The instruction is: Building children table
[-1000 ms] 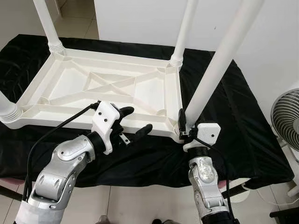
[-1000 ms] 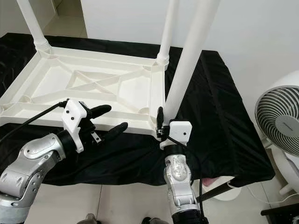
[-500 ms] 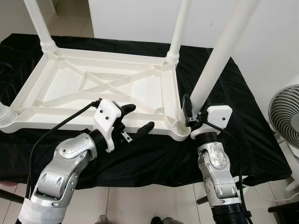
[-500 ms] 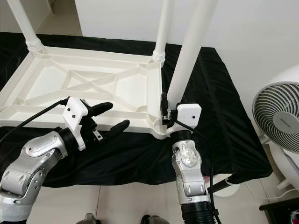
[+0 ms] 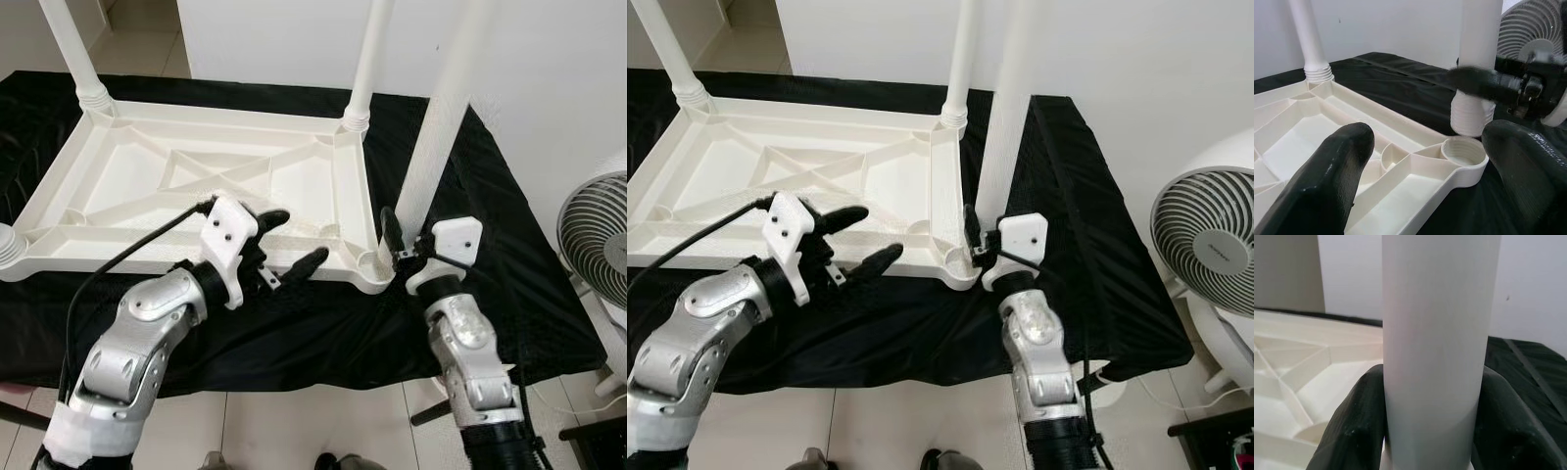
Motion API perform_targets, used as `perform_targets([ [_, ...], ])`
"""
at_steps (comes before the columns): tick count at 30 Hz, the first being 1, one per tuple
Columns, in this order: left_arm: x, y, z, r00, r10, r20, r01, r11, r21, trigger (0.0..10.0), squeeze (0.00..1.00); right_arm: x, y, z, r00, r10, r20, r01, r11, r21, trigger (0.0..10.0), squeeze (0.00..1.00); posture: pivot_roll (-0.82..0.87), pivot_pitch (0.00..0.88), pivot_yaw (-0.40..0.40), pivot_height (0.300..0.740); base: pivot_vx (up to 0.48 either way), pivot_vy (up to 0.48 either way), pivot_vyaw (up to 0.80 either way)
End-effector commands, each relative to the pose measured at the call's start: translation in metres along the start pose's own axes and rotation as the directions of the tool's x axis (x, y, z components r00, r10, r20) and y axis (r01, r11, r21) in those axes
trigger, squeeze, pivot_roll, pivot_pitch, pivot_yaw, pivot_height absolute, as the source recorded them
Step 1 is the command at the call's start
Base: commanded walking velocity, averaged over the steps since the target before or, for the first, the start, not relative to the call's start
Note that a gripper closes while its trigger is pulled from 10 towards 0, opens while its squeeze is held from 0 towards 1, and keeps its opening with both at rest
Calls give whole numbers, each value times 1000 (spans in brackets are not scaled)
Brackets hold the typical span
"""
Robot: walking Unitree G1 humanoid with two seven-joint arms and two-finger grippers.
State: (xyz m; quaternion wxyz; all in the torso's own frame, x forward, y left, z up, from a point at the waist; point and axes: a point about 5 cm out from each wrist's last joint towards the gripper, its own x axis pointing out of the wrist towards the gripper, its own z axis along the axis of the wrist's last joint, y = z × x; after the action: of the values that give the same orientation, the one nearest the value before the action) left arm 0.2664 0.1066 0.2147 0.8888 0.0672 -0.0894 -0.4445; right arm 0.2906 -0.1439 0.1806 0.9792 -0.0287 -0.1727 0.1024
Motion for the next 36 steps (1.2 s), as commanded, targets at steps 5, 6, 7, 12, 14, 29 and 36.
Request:
perform_targets([
  [5, 19, -10, 4, 992, -117, 46, 121, 988, -99, 10000, 0, 5, -2, -3, 994, 104, -27, -104, 995, -12, 10000, 0, 150, 105, -66, 740, 0, 0, 0],
  [6, 27, -11, 4, 989, -132, 61, 139, 981, -138, 10000, 1000, 7, -1, -3, 990, 137, -30, -138, 990, -17, 10000, 0, 148, 100, -64, 740, 0, 0, 0],
  [7, 38, -7, 5, 991, -116, 62, 126, 973, -191, 10000, 1000, 9, 1, -3, 985, 168, -29, -169, 986, -14, 10000, 0, 134, 83, -55, 740, 0, 0, 0],
  [12, 54, -2, 11, 991, -116, 67, 130, 949, -287, 10000, 698, 10, 3, -2, 977, 211, -32, -211, 977, -4, 10000, 0, 127, 76, -50, 740, 0, 0, 0],
  [14, 59, 1, 17, 989, -127, 80, 146, 942, -302, 10000, 0, 10, 3, -2, 974, 226, -34, -226, 974, -3, 10000, 0, 121, 65, -45, 740, 0, 0, 0],
  [29, 89, 12, 45, 978, -184, 103, 209, 912, -354, 10000, 0, 11, 17, -4, 923, 381, -49, -381, 924, 18, 10000, 0, 99, 15, -24, 740, 0, 0, 0],
  [36, 96, 13, 55, 977, -170, 129, 207, 907, -367, 10000, 0, 11, 24, -7, 911, 409, -52, -407, 912, 38, 10000, 0, 100, 0, -24, 740, 0, 0, 0],
])
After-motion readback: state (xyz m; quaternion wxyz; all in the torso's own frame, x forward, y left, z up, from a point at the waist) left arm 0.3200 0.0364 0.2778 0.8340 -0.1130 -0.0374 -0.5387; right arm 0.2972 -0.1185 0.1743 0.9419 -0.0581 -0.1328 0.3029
